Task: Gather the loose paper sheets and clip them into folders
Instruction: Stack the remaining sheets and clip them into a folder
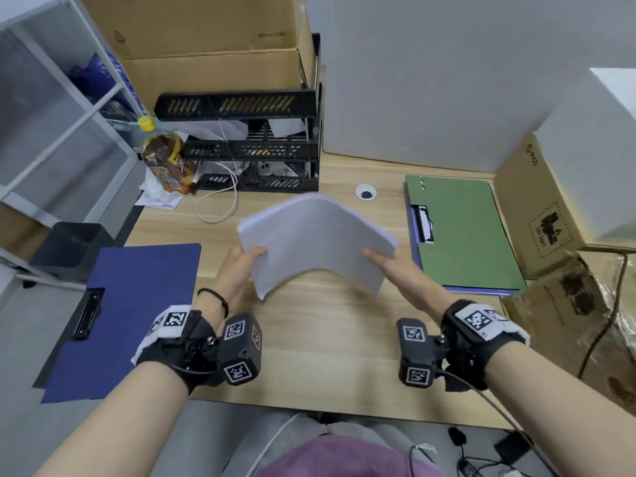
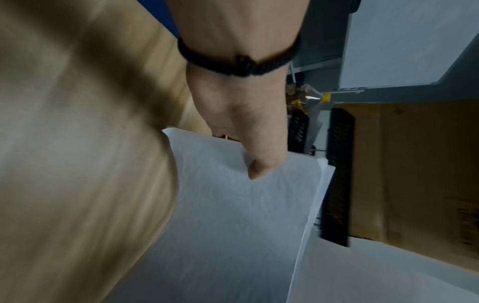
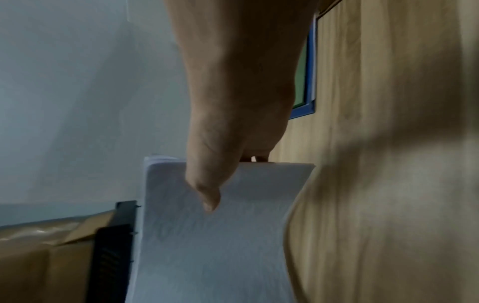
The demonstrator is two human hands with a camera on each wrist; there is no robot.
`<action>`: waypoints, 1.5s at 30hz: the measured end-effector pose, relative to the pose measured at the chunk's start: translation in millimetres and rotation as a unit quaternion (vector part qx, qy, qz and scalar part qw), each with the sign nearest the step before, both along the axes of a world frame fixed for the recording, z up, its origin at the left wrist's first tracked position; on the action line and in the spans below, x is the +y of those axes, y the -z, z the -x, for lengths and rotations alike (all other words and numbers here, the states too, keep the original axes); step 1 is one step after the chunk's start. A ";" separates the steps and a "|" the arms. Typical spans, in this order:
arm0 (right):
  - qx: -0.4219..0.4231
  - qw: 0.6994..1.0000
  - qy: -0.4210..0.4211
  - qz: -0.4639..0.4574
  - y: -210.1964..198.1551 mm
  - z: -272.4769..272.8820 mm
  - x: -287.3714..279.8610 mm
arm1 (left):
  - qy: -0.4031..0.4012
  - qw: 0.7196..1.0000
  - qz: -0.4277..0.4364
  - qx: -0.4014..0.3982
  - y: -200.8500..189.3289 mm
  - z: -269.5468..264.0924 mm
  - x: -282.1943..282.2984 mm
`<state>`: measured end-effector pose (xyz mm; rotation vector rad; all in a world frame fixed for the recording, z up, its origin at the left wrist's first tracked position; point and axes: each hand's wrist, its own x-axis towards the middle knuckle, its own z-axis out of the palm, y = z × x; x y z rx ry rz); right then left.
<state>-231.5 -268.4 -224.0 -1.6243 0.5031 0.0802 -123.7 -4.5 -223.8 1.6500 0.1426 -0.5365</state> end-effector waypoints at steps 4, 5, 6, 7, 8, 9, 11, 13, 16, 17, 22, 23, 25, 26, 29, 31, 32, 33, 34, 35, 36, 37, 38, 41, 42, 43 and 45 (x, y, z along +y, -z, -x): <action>0.058 0.995 -0.063 0.054 14.9 18.5 6.5 | 0.004 0.998 -0.060 0.017 31.1 14.8 12.2; 0.068 0.995 -0.054 0.052 12.4 17.8 4.2 | -0.020 0.998 -0.064 -0.005 29.8 11.6 13.7; 0.079 0.995 -0.032 0.047 9.7 15.1 -0.1 | -0.065 0.996 -0.056 -0.035 25.1 6.4 14.3; 0.086 0.996 -0.006 0.038 5.4 11.3 -4.9 | -0.127 0.989 -0.039 -0.065 17.5 0.2 14.3; 0.082 0.996 0.019 0.029 0.7 6.7 -9.8 | -0.185 0.979 -0.019 -0.088 9.6 -7.0 14.5; 0.064 0.997 0.043 0.014 -3.5 2.2 -13.9 | -0.216 0.971 -0.005 -0.099 2.8 -12.8 14.9; 0.017 0.995 0.092 -0.046 -12.0 -4.7 -17.4 | -0.185 0.979 0.030 -0.076 -4.9 -16.7 13.4; -0.013 0.983 0.139 -0.121 -17.0 -8.4 -14.1 | -0.094 0.993 0.070 -0.019 -9.3 -11.7 5.6; -0.023 0.964 0.156 -0.212 -14.4 -9.0 1.7 | -0.015 0.992 0.124 0.025 -14.4 -3.5 -17.0; -0.011 0.962 0.146 -0.230 -12.0 -7.9 8.8 | 0.002 0.991 0.132 0.028 -15.7 -2.6 -25.5; 0.035 0.979 0.052 -0.194 -5.9 -1.3 25.3 | -0.007 0.998 0.036 -0.041 -14.1 -6.7 -37.1; 0.038 0.982 0.051 -0.179 -4.3 0.7 21.9 | -0.013 0.998 0.019 -0.055 -14.2 -7.1 -34.7; 0.039 0.981 0.071 -0.177 -1.2 2.4 10.3 | -0.025 0.997 -0.015 -0.076 -15.9 -8.5 -28.7; 0.037 0.981 0.078 -0.174 -1.4 2.3 4.2 | -0.028 0.996 -0.026 -0.082 -16.7 -9.9 -25.4; 0.026 0.989 0.050 -0.140 -10.1 -6.0 -8.2 | -0.003 0.994 -0.031 -0.101 -27.2 -10.5 -22.0; 0.018 0.995 -0.001 -0.098 -19.3 -18.1 -8.7 | 0.031 0.992 -0.032 -0.120 -34.3 -12.5 -24.9; 0.011 0.997 -0.017 -0.078 -23.7 -25.3 -7.5 | 0.044 0.990 -0.033 -0.130 -38.0 -14.2 -27.2; 0.000 0.998 -0.023 -0.060 -28.5 -32.6 -5.8 | 0.051 0.988 -0.033 -0.140 -42.0 -15.2 -29.8; -0.016 0.999 -0.018 -0.046 -32.7 -39.5 -4.5 | 0.050 0.987 -0.030 -0.148 -45.9 -16.2 -32.1; -0.032 0.999 -0.008 -0.039 -35.9 -45.6 -3.8 | 0.042 0.987 -0.021 -0.153 -48.7 -17.5 -33.7; -0.046 0.998 0.002 -0.038 -38.1 -49.5 -2.7 | 0.030 0.988 -0.008 -0.153 -51.2 -18.6 -34.0; -0.052 0.998 0.007 -0.040 -38.4 -51.1 -1.6 | 0.017 0.988 0.004 -0.151 -51.8 -19.1 -33.2; -0.052 0.998 0.005 -0.043 -36.8 -49.9 -0.2 | 0.008 0.989 0.011 -0.148 -51.8 -18.0 -31.6; -0.018 0.999 -0.041 -0.031 -23.4 -36.0 4.0 | -0.027 0.991 0.014 -0.131 -39.1 -12.1 -24.7; -0.007 0.998 -0.054 -0.025 -19.1 -31.7 4.6 | -0.044 0.991 0.020 -0.126 -34.6 -10.1 -23.0; -0.003 0.998 -0.063 -0.019 -16.1 -29.0 5.2 | -0.060 0.990 0.025 -0.127 -32.7 -8.5 -22.6; -0.002 0.998 -0.067 -0.021 -13.4 -28.3 5.8 | -0.074 0.988 0.035 -0.133 -34.3 -8.4 -23.6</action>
